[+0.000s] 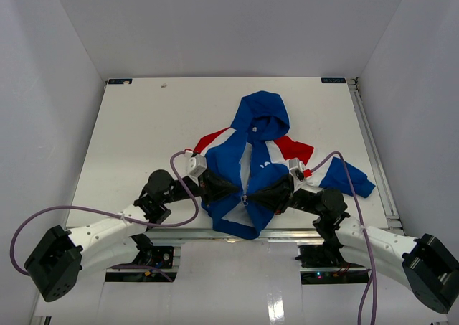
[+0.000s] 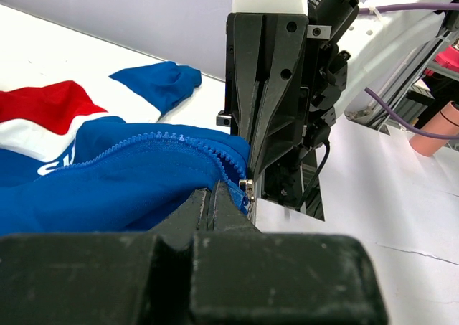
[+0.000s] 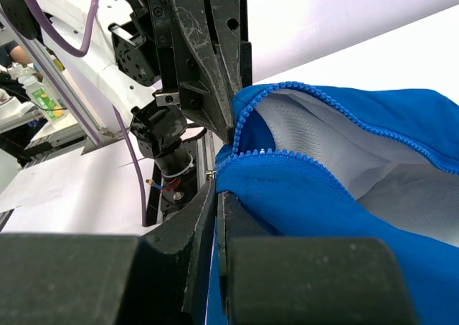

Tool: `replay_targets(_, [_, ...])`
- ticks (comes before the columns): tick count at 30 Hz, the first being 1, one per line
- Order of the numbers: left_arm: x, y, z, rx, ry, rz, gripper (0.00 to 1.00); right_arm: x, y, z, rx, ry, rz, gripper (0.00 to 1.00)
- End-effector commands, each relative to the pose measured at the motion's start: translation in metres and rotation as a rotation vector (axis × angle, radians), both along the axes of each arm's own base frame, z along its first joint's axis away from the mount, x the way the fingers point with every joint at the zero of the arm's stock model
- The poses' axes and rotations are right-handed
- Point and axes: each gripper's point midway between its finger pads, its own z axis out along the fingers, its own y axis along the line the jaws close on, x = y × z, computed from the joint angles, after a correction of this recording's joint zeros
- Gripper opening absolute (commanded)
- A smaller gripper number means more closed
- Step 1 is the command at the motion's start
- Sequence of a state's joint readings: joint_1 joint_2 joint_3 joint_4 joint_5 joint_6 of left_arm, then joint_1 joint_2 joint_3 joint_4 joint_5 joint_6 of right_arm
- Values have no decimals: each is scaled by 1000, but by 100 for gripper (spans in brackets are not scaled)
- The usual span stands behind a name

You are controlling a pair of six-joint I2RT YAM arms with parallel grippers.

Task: Zip up the jacket

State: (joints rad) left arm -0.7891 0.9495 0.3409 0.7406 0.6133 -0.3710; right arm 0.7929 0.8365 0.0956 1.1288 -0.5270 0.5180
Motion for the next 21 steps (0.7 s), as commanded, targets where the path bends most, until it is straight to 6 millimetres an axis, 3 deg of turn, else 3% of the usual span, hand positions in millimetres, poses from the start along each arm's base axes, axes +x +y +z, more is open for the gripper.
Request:
replay_targets(1, [5,7,19,-73,-50,59,0,-2,-1,23,69,-61,6,8])
replay_targets(21, [8,20,23,-152,-117,134,0,6,10,27,64,-30,23,8])
